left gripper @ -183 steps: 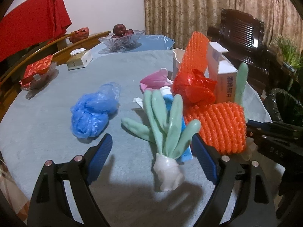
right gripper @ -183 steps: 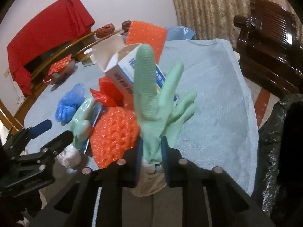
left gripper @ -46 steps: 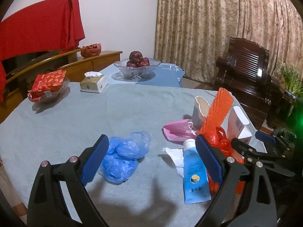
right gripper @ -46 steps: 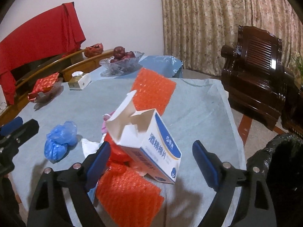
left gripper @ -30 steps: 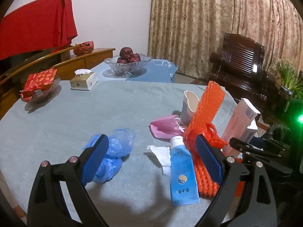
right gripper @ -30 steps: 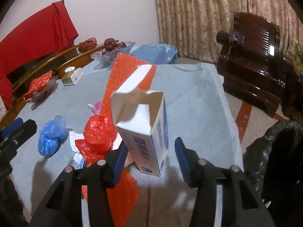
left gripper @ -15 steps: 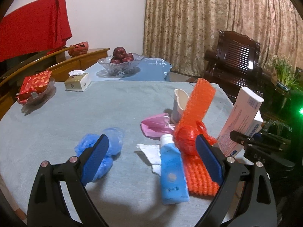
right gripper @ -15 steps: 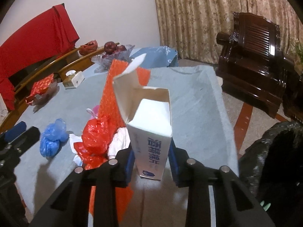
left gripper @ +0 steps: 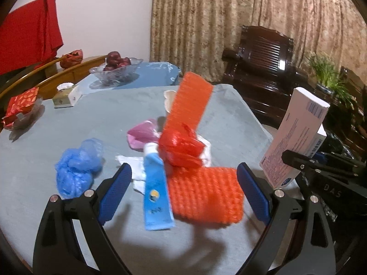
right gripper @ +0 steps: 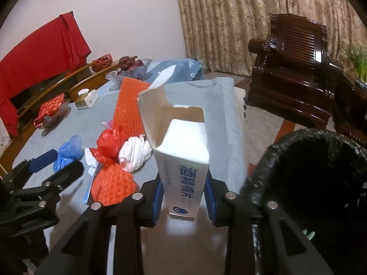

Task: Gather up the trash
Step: 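Grasp the orange foam net with the left gripper while the right holds the box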

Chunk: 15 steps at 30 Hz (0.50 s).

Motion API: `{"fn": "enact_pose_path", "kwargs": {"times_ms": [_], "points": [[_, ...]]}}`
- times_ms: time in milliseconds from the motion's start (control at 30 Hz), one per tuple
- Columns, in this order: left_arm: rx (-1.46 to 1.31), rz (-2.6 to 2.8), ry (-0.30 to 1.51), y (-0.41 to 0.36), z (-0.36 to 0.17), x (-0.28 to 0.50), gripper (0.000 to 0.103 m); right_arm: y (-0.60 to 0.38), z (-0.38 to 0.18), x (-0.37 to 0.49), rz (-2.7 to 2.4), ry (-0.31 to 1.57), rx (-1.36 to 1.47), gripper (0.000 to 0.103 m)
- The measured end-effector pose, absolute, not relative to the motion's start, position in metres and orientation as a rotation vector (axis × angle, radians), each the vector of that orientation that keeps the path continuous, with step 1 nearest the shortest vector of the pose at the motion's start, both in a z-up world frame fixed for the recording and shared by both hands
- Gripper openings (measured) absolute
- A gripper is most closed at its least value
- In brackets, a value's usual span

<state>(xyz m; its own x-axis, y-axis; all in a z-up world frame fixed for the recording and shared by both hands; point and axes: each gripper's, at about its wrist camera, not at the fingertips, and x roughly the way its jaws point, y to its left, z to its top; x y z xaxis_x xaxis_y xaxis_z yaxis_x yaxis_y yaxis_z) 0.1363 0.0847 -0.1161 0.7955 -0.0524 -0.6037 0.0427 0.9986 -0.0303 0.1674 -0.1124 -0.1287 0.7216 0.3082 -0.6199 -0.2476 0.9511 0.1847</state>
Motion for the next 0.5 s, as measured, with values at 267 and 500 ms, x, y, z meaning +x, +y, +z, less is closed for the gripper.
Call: {"fn": "enact_pose_path", "kwargs": {"times_ms": [267,500], "points": [[0.033,-0.074,0.675,0.060,-0.131,0.133,0.090,-0.128,-0.130,0.152,0.300,0.703,0.108,0.032],[0.105,-0.062,0.676,0.034,-0.147,0.130,0.085,-0.142,-0.135,0.144,0.281,0.713,0.129,0.032]]}}
